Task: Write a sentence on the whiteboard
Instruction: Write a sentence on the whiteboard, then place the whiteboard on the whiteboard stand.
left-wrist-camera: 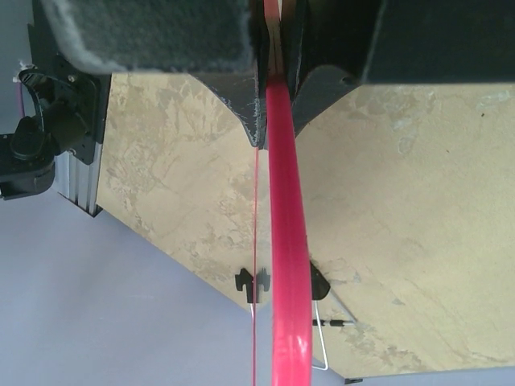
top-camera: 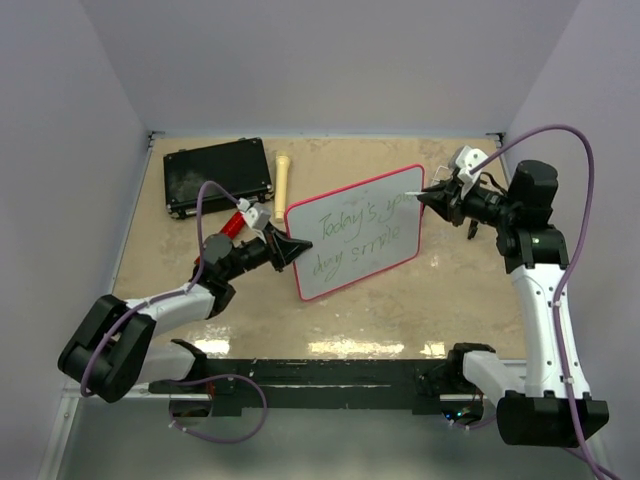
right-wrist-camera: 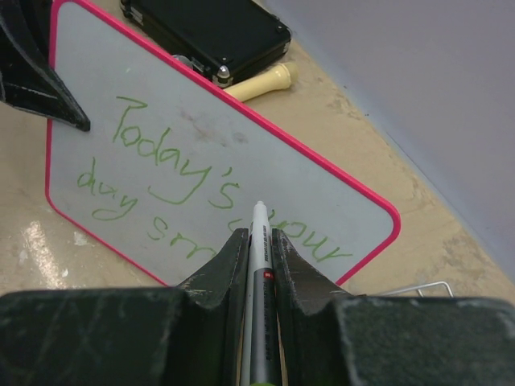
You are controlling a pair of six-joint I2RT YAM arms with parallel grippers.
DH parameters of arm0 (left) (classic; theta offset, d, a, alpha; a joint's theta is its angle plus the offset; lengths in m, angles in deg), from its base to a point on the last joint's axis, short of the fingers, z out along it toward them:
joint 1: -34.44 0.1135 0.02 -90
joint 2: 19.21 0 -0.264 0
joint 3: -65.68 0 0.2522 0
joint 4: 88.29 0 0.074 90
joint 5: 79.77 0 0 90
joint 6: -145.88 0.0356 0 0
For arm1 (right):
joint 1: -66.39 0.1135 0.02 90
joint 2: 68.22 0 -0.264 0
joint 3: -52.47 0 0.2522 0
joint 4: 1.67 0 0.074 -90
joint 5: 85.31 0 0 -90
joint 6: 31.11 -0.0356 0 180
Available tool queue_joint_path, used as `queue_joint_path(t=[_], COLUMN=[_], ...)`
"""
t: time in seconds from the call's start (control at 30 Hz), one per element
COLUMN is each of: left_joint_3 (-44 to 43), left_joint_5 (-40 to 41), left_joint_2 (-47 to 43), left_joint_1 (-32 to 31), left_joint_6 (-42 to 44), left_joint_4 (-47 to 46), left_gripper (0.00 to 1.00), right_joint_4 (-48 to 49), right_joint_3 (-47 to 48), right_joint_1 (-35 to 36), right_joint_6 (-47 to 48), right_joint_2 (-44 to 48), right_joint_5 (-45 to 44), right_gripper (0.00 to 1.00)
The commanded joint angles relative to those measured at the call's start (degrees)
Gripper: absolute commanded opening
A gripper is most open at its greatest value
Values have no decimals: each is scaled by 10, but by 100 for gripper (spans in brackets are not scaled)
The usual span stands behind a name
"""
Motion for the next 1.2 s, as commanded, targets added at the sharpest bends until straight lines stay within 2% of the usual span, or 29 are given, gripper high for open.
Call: queue_joint_path(t=[0.0,0.13,0.37,0.7,1.17], left_joint_3=[-36,-75,-152,-252,-355], left_joint_5=[-58,-112,-181,-201,-266], left_joint_2=[30,67,122,161,234], left_joint_1=[23,40,54,58,60], left_joint_6=[56,28,29,82,57], left_joint_4=[-26,-59,-53,45,49], left_gripper=[0,0,0,0,0], right_joint_4=[-36,-65,-85,-107,-133], right_joint_3=[53,82,92,108,134], right_joint_1=[-4,-4,-4,-3,-3], right_joint_6=[17,34,46,56,60], right_joint_2=[7,6,1,-3,-10], right_joint_5=[37,45,63,83,91], right_gripper=[0,0,0,0,0])
